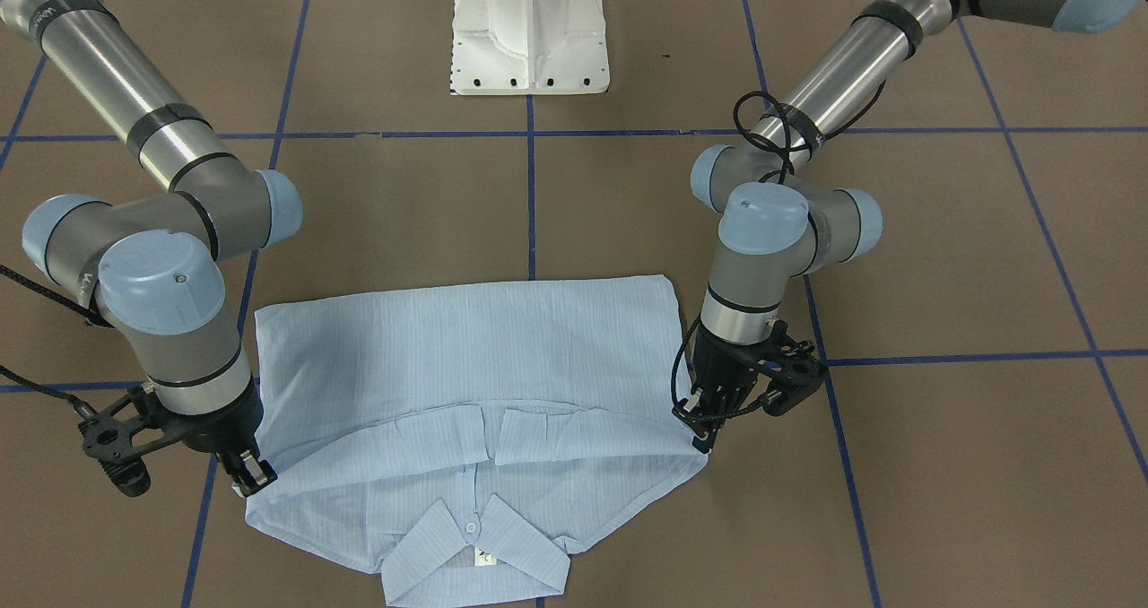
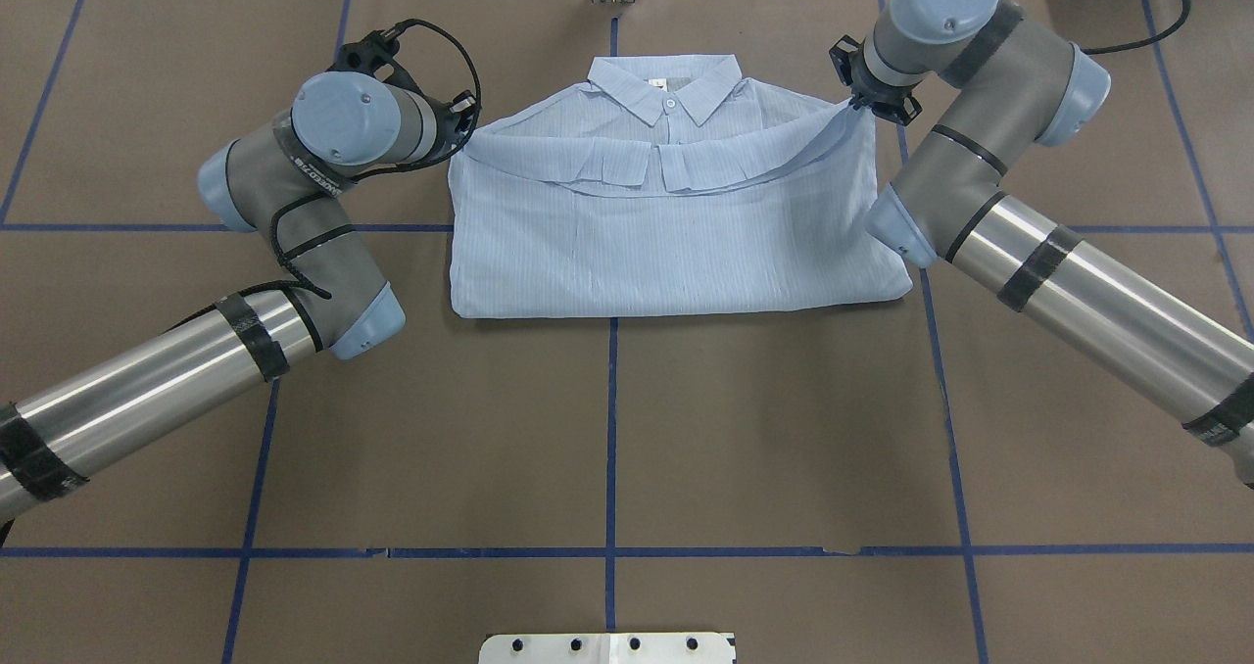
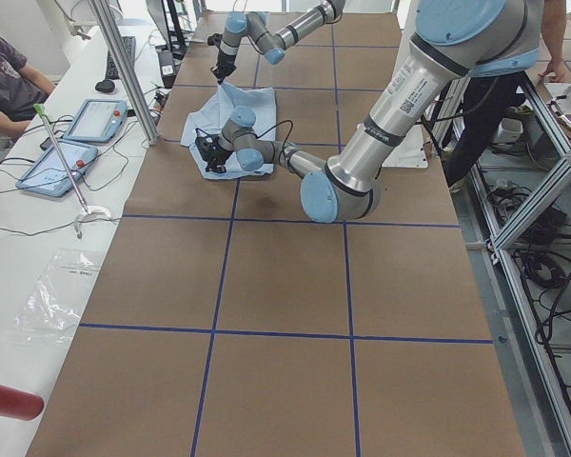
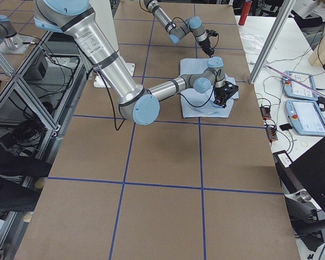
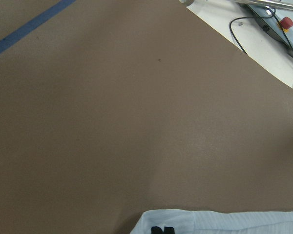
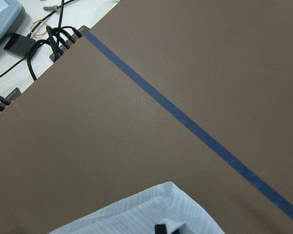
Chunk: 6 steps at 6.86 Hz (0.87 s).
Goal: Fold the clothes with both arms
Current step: 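Release the hem and raise both grippers away from the shirt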
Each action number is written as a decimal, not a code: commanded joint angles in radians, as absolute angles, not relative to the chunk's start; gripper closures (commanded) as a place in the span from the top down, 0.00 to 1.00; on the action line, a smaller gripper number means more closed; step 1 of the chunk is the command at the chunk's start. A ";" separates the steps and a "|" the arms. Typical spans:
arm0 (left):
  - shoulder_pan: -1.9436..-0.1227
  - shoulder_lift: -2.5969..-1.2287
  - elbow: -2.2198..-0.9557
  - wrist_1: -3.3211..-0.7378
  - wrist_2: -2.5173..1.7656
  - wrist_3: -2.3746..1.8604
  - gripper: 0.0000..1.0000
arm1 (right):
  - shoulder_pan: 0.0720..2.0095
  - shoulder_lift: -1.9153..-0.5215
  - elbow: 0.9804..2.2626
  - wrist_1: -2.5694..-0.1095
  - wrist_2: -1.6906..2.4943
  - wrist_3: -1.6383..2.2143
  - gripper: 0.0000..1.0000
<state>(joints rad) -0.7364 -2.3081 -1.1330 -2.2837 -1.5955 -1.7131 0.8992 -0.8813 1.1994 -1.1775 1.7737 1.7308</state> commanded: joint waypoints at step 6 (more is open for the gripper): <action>-0.765 -2.307 -1.111 -2.333 -1.597 -1.710 0.10 | 0.888 -0.903 1.187 -1.087 1.770 1.733 0.54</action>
<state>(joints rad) -0.7553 -2.3077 -1.1093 -2.3227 -1.5957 -1.7078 0.8866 -0.8896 1.1838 -1.1290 1.7689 1.7291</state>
